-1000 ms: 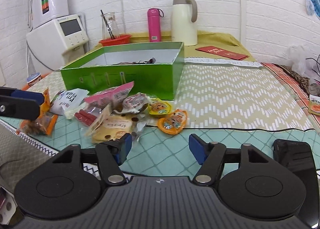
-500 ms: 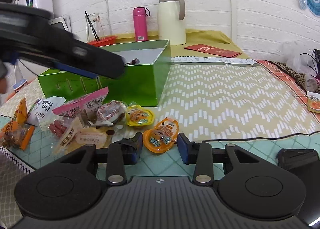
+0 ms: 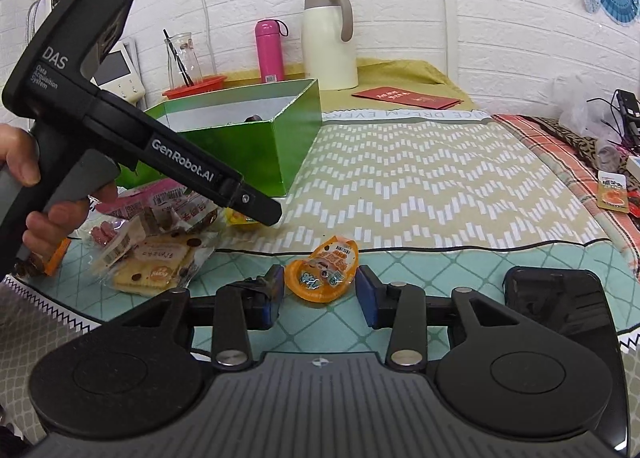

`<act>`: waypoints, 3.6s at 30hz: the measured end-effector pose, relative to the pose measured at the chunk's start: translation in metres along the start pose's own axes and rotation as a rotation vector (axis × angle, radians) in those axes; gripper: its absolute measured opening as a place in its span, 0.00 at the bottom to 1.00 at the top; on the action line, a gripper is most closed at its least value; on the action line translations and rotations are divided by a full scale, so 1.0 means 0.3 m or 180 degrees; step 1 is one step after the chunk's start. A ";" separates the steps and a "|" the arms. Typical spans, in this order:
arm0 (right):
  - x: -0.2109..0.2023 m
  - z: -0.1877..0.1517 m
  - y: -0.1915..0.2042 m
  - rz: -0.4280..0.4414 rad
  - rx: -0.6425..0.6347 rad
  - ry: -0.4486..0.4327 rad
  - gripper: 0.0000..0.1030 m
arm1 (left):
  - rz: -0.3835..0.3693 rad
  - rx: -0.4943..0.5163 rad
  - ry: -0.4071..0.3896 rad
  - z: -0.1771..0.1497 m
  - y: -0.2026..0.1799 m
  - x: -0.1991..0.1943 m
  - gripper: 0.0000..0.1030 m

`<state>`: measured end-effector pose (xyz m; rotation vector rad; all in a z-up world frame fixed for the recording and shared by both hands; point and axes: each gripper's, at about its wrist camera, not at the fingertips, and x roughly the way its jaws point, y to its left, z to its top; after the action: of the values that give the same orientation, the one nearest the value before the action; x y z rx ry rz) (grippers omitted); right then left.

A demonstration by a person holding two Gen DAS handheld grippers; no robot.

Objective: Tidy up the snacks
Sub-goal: 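Move the left tool to the yellow jelly cup and grasp it, then place the yellow jelly cup in the box while the right gripper places an orange jelly cup, then move both tools back from the green box to the snack pile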

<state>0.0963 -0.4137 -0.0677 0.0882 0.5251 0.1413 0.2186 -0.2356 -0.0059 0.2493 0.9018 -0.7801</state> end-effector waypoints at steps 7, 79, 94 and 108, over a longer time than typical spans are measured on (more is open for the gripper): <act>0.002 0.000 -0.003 0.0001 0.0014 -0.0005 0.67 | -0.0050 0.0037 0.0051 0.005 -0.015 0.015 0.45; 0.190 0.380 0.262 0.0598 -0.0055 -0.0301 1.00 | 0.0545 -0.1363 -0.1349 -0.143 0.446 -0.470 0.87; -0.105 0.158 0.259 0.0596 -0.0148 -0.0447 1.00 | 0.0483 -0.1087 -0.1457 -0.424 0.239 -0.632 0.87; -0.001 0.039 0.407 0.0611 -0.0356 -0.0128 1.00 | 0.0131 -0.1203 -0.1284 -0.675 0.189 -0.632 0.87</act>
<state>0.0884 -0.2937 -0.0429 0.0320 0.4673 0.3552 0.0643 0.0011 0.0111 -0.2166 0.6411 -0.5788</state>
